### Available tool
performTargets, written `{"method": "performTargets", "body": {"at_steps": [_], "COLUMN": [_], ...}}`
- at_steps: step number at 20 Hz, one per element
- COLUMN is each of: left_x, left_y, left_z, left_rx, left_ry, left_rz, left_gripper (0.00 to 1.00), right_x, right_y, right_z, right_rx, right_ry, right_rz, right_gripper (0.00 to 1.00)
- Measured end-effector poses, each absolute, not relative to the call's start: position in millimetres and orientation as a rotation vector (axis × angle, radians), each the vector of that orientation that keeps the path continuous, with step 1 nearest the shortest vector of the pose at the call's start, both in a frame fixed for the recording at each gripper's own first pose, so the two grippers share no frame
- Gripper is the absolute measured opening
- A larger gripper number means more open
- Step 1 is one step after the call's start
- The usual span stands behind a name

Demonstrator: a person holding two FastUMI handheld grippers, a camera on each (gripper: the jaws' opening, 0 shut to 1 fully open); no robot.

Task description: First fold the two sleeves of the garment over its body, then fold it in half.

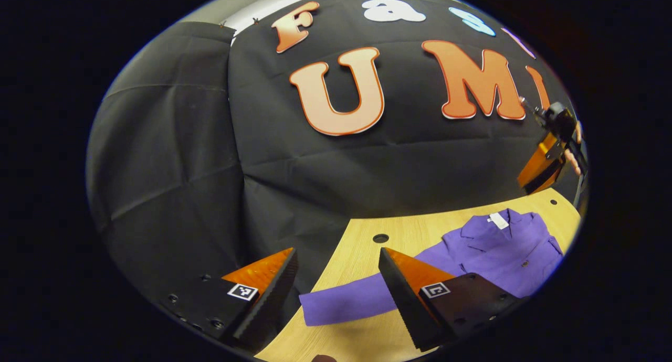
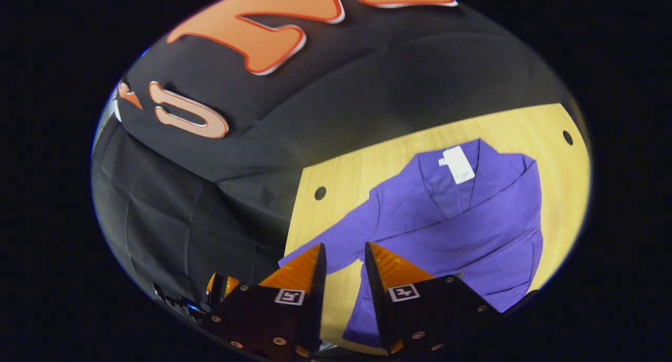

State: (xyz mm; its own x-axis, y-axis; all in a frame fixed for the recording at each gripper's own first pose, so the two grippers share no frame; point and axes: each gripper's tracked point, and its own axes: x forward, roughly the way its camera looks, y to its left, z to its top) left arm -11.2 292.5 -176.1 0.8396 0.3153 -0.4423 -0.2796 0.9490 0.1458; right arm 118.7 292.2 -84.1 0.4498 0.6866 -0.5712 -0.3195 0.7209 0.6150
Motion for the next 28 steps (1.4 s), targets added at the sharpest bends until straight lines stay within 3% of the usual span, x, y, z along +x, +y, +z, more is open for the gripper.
{"method": "performTargets", "body": {"at_steps": [1, 2, 3, 4, 6, 10, 17, 21, 22, 23, 28], "left_x": [-5.2, 0.4, 4.9, 8.0, 11.6, -2.7, -21.0, -17.7, -20.3, -23.6, -21.5], "left_y": [294.1, 296.3, 298.8, 301.0, 302.1, 311.2, 320.7, 317.6, 318.3, 319.7, 322.6], "left_z": [-183.9, -193.8, -202.3, -212.8, -235.8, -282.7, -359.9, -391.3, -401.4, -410.4, -443.1], "left_rx": [0.055, 0.033, 0.009, -0.016, -0.076, -0.171, -0.318, -0.375, -0.394, -0.407, -0.394], "left_ry": [0.519, 0.557, 0.597, 0.646, 0.739, 0.948, 1.273, 1.381, 1.42, 1.457, 1.531], "left_rz": [0.306, 0.296, 0.285, 0.274, 0.252, 0.235, 0.214, 0.163, 0.155, 0.162, 0.196], "left_gripper": [0.97, 0.97, 0.97, 0.97, 0.97, 0.98, 0.98, 0.98, 0.98, 0.98, 0.98], "right_x": [117.6, 116.9, 116.7, 115.8, 113.8, 106.1, 70.6, 45.5, 37.9, 30.7, 13.0], "right_y": [283.0, 272.9, 260.5, 247.6, 221.4, 162.1, 94.4, 81.7, 79.7, 76.9, 63.5], "right_z": [-73.7, -65.1, -57.5, -50.2, -33.7, -10.3, 13.8, 22.3, 21.6, 20.5, 7.6], "right_rx": [0.449, 0.436, 0.424, 0.412, 0.398, 0.362, 0.25, 0.209, 0.194, 0.179, 0.146], "right_ry": [0.858, 0.815, 0.771, 0.736, 0.669, 0.542, 0.397, 0.328, 0.317, 0.308, 0.313], "right_rz": [0.643, 0.629, 0.61, 0.586, 0.535, 0.427, 0.304, 0.289, 0.29, 0.29, 0.265], "right_gripper": [0.48, 0.73, 0.68, 0.76, 0.84, 0.92, 0.95, 0.95, 1.0, 0.95, 0.95]}}
